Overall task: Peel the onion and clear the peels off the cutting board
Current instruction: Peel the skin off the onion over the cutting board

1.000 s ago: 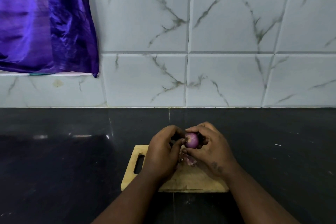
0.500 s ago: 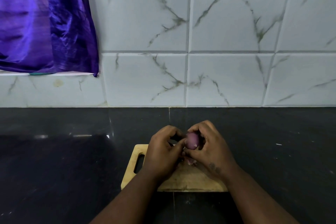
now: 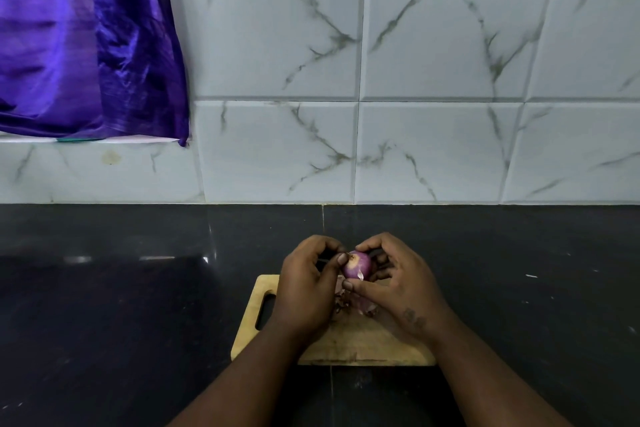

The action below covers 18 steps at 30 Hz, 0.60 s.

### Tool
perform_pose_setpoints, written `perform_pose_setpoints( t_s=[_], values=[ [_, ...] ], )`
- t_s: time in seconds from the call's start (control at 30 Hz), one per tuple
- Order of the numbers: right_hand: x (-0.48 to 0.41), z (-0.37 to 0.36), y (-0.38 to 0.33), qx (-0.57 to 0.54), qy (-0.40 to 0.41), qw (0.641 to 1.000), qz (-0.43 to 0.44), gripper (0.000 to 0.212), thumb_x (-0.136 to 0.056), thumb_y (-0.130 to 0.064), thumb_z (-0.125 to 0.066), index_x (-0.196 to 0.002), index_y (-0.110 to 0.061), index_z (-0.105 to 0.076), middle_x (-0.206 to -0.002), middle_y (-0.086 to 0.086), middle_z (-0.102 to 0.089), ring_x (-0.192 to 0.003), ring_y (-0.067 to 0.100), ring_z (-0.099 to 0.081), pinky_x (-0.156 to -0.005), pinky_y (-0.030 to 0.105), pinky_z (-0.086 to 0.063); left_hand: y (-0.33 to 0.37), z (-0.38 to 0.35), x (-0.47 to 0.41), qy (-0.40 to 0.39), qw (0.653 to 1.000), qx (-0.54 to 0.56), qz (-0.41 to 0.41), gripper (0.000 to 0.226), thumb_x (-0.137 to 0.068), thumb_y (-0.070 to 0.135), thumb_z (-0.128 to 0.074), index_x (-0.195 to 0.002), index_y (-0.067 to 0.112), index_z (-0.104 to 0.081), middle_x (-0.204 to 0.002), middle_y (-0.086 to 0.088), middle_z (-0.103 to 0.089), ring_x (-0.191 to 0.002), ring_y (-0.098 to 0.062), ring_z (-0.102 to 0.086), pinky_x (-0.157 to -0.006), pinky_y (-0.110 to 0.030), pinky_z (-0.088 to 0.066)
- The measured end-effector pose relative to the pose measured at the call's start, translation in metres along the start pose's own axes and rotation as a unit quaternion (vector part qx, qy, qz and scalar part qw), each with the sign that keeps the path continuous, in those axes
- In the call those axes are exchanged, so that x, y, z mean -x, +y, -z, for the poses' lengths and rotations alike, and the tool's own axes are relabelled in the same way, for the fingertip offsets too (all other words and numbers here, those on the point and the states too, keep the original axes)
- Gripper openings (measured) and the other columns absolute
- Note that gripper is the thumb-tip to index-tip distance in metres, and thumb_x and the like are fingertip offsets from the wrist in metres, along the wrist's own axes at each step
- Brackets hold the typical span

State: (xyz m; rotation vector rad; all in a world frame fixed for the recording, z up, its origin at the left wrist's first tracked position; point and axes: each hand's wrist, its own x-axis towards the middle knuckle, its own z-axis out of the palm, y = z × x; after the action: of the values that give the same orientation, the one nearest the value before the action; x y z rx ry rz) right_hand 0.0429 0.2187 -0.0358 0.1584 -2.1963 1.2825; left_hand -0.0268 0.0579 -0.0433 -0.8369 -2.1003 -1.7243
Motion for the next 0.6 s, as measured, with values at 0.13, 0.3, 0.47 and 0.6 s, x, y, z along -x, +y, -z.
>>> perform_pose_setpoints(
  t_s=[0.13, 0.3, 0.47, 0.6],
  values=[
    [-0.001, 0.0006, -0.0003, -0.008, 0.008, 1.0, -0.008, 0.047, -0.069, -0.02, -0.097, -0.105, -0.027, -0.068, -0.106, -0.004, -0.074, -0.095, 0.013, -0.074, -0.079, 0.033, -0.065, 0.0029, -0.0004, 0.0008, 0.0, 0.999, 0.037, 0.021, 0.018, -0.098, 0.003, -0.067, -0.097, 0.019, -0.075, -0.094, 0.004, -0.074, -0.09, -0.008, -0.071, -0.075, -0.021, -0.058],
    [-0.0022, 0.0022, 0.002, 0.002, 0.016, 1.0, -0.006, 0.046, -0.071, -0.011, -0.095, -0.105, -0.025, -0.068, -0.104, -0.003, -0.072, -0.092, 0.009, -0.072, -0.074, 0.026, -0.063, 0.0072, 0.0015, 0.0025, -0.023, 0.999, 0.001, -0.027, 0.02, -0.092, 0.012, -0.078, -0.109, 0.024, -0.079, -0.104, 0.012, -0.075, -0.1, -0.003, -0.071, -0.084, -0.02, -0.059],
    [-0.0032, 0.0024, 0.0037, 0.018, 0.013, 1.0, 0.003, 0.045, -0.071, -0.009, -0.094, -0.106, -0.023, -0.069, -0.107, -0.004, -0.07, -0.093, 0.006, -0.071, -0.074, 0.022, -0.061, 0.0061, 0.0022, 0.0032, -0.012, 0.997, -0.052, -0.053, 0.018, -0.089, 0.006, -0.08, -0.097, 0.023, -0.082, -0.096, 0.013, -0.075, -0.093, -0.003, -0.071, -0.08, -0.021, -0.06],
    [-0.0038, 0.0022, 0.0053, 0.03, 0.02, 0.999, 0.01, 0.045, -0.07, -0.013, -0.095, -0.104, -0.027, -0.069, -0.107, -0.007, -0.07, -0.094, 0.007, -0.07, -0.074, 0.025, -0.063, 0.004, 0.0021, 0.0035, -0.008, 0.996, -0.065, -0.059, 0.017, -0.09, 0.007, -0.079, -0.099, 0.021, -0.083, -0.095, 0.012, -0.076, -0.09, -0.002, -0.072, -0.08, -0.025, -0.062]
  ],
)
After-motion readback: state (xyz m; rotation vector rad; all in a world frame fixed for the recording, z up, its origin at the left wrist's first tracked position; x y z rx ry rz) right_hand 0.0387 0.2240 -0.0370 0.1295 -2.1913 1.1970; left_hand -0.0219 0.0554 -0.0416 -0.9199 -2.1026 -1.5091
